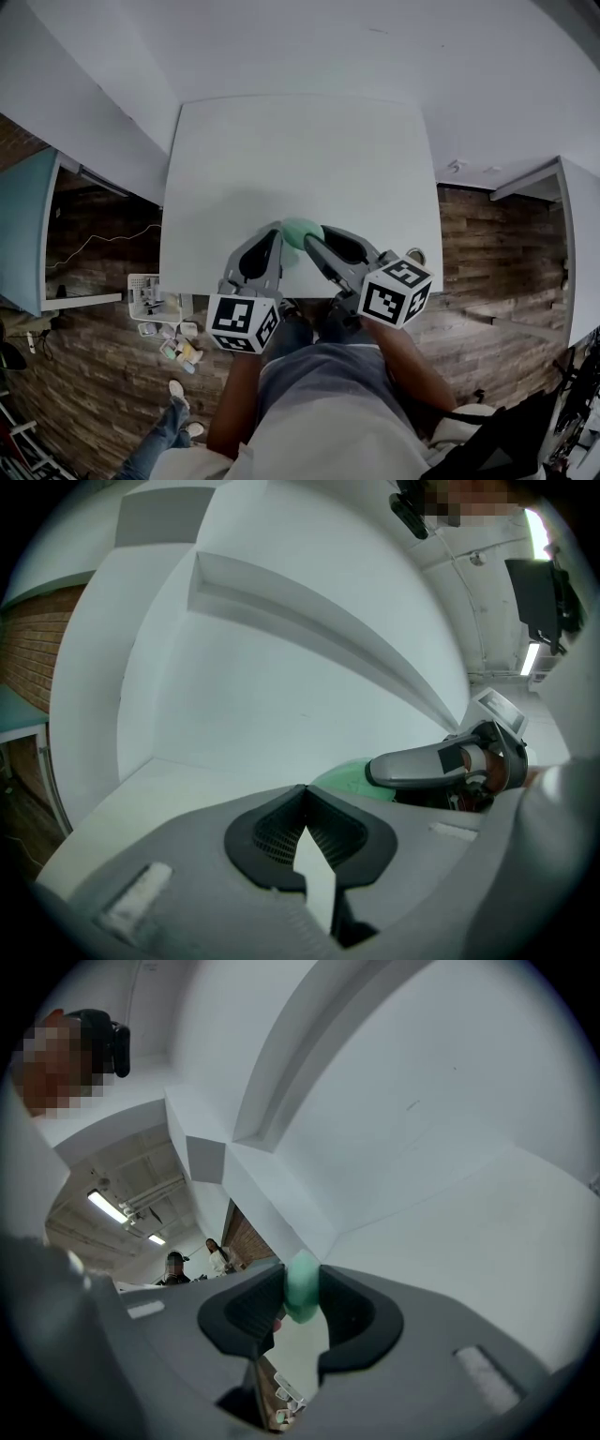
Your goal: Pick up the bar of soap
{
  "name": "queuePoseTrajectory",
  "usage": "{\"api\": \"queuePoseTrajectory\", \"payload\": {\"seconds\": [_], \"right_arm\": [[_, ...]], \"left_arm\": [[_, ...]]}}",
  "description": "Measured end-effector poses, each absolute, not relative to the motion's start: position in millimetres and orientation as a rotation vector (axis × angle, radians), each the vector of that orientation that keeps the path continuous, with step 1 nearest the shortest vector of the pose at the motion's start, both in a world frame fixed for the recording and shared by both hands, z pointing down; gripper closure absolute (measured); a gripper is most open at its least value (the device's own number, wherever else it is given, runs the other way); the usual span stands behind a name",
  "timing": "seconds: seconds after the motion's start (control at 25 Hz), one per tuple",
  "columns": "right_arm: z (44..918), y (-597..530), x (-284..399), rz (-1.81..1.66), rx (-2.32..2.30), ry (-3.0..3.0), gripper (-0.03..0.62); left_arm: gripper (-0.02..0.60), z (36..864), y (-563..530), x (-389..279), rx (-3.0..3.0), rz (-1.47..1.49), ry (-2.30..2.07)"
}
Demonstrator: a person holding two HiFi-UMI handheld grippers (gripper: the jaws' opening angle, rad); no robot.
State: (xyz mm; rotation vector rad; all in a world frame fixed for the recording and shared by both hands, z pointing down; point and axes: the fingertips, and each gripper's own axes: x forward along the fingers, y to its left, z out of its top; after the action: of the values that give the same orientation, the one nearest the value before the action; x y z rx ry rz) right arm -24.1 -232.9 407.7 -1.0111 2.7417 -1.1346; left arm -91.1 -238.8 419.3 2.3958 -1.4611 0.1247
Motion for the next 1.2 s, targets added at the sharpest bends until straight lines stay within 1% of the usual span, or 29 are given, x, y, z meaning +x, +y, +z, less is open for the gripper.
{"api": "queuePoseTrajectory", "payload": {"seconds": [0.44,0.76,1.2], "right_arm": [[367.5,-240.0,-12.1,-0.991,-1.026,2.726,0.474],[333.8,-242.6,-6.2,-0.823,-1.057,2.738,0.474],[310.1,-245.9,0.6,-0.682,-1.103,2.74,0.474]], "left_arm": [[0.58,382.9,-247.8,-80.7,2.455,0.084,-1.479],[0.58,354.8,-254.4,-75.8,2.5,0.049,-1.498],[0.58,327.4,-263.4,-71.8,2.529,-0.013,-1.508]]}}
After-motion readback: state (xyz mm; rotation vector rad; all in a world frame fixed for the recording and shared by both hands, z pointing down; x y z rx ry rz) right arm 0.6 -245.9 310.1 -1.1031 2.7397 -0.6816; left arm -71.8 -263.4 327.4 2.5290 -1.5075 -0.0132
